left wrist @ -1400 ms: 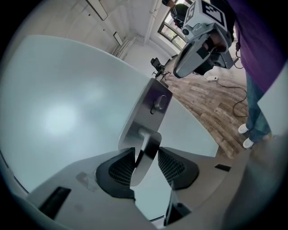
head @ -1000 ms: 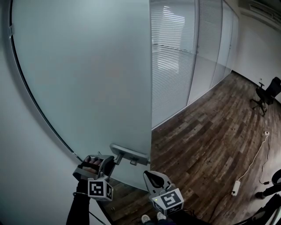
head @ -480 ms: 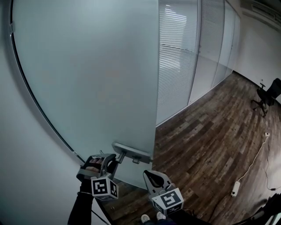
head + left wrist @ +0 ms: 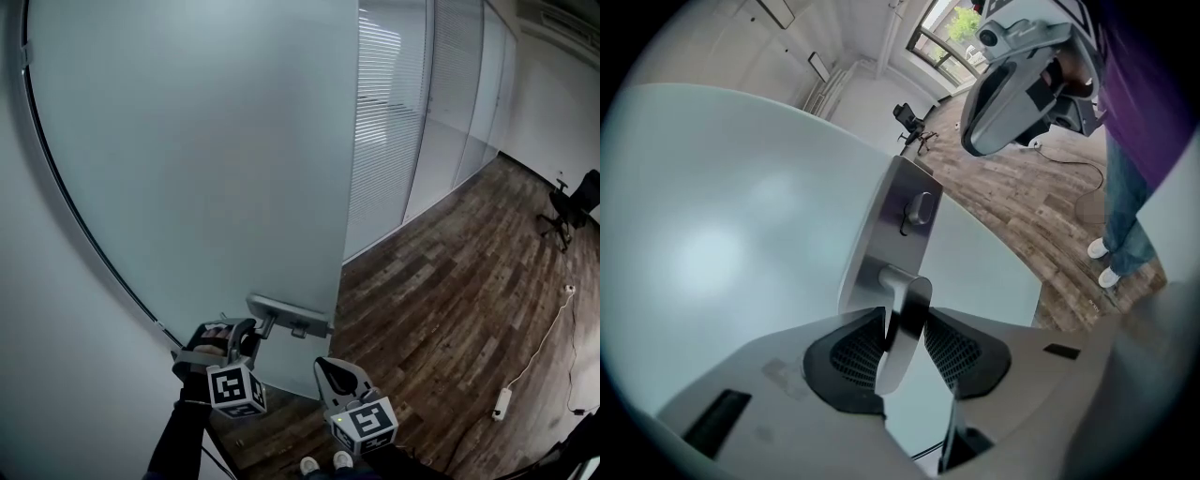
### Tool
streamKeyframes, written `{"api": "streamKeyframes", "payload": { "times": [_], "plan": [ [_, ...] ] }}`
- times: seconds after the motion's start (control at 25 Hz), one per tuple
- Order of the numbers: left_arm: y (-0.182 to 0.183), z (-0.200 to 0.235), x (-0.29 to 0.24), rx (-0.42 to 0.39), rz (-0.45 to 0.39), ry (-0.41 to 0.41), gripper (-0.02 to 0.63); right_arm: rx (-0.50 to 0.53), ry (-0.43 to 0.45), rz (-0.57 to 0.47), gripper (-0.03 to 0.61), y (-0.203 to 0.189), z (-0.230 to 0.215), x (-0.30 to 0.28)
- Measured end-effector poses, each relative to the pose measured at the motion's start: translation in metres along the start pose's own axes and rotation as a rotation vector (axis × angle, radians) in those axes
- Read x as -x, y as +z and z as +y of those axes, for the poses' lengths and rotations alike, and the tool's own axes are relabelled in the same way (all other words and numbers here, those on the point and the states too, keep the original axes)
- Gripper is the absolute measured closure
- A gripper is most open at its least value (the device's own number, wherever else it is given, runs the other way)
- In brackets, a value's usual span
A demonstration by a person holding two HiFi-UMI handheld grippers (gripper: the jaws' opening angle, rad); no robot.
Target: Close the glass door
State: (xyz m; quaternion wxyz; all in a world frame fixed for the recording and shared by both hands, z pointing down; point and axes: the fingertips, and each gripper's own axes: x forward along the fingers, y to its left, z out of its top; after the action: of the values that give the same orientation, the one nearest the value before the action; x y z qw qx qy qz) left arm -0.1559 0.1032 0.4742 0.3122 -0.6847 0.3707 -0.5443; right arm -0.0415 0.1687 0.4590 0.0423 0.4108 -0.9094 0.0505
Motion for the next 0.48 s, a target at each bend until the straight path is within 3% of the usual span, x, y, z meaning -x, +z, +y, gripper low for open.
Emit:
{"api": "streamKeyframes", "payload": {
  "times": [0.48],
  "plan": [
    [0.01, 0.02, -0.041, 0.041, 0.032, 0.001, 0.495, 0.002, -0.112, -0.033, 0.588, 0.019, -0.027, -0.018]
  ]
}}
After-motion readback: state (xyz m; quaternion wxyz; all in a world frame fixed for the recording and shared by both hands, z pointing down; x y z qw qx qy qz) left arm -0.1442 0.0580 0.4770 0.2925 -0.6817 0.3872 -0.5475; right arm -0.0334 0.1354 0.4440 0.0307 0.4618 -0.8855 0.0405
